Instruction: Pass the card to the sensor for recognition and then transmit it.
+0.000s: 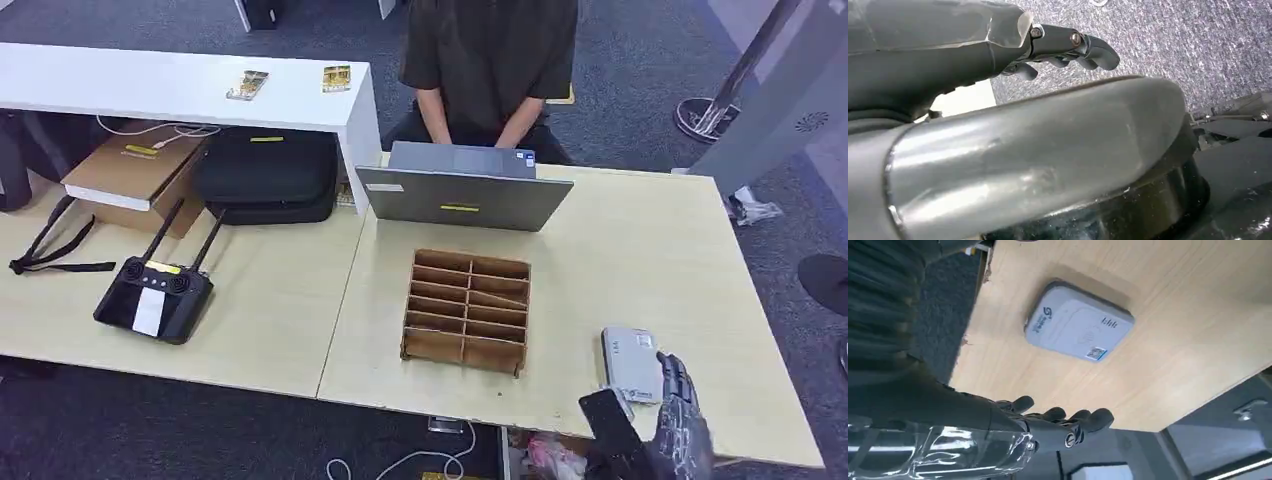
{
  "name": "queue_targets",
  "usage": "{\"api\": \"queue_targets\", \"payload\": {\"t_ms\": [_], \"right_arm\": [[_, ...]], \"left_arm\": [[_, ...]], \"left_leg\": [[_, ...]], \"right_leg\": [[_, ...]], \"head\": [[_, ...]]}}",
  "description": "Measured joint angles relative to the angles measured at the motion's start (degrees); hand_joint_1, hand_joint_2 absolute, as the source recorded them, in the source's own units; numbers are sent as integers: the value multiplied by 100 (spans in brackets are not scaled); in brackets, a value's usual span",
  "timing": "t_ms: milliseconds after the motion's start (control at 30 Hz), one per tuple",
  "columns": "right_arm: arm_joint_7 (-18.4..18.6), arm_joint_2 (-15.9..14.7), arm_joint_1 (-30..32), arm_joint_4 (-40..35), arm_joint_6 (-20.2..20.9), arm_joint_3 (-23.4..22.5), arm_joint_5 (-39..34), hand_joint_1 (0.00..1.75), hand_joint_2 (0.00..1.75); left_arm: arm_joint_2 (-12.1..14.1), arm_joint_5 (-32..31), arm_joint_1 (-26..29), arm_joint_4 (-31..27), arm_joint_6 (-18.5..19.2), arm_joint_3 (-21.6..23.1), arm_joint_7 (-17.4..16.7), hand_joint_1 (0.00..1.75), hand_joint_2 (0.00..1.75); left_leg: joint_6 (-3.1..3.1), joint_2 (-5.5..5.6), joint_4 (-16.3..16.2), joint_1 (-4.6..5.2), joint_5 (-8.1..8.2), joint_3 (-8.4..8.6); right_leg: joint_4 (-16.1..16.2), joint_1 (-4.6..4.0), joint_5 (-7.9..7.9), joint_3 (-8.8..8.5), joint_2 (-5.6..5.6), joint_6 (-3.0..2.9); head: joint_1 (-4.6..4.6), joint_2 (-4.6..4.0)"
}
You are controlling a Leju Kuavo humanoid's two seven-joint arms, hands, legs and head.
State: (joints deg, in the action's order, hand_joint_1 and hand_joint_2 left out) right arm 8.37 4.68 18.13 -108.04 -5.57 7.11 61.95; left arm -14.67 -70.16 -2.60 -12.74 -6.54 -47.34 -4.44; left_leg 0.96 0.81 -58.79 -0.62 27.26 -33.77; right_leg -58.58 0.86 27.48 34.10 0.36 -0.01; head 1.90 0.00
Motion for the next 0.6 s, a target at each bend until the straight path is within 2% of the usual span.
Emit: {"api": "queue_targets", "payload": {"t_ms": [167,300,433,600], "right_arm": [[-41,-399,-328,185,188,434,822,0,175],[-76,-835,-584,400,122,782,1224,0,175],[-101,-1211,-805,595,50,1047,1333,0,175],[-142,-1440,-960,719,50,1257,1331,0,175]], "left_arm": [[22,15,-4,0,44,2,68,0,0],[42,48,-6,0,52,0,92,0,0],[50,77,-5,0,57,0,127,0,0],[55,96,-4,0,79,-4,144,0,0]], "left_leg": [[0,0,0,0,0,1],[0,2,0,0,0,0],[-1,2,0,0,0,0],[0,2,0,0,0,1]], "right_leg": [[0,0,0,-2,0,0],[0,0,0,-2,-1,0],[1,0,0,-2,-1,0],[1,0,0,-1,-1,0]], "head": [[0,0],[-2,0],[-2,0],[-2,0]]}}
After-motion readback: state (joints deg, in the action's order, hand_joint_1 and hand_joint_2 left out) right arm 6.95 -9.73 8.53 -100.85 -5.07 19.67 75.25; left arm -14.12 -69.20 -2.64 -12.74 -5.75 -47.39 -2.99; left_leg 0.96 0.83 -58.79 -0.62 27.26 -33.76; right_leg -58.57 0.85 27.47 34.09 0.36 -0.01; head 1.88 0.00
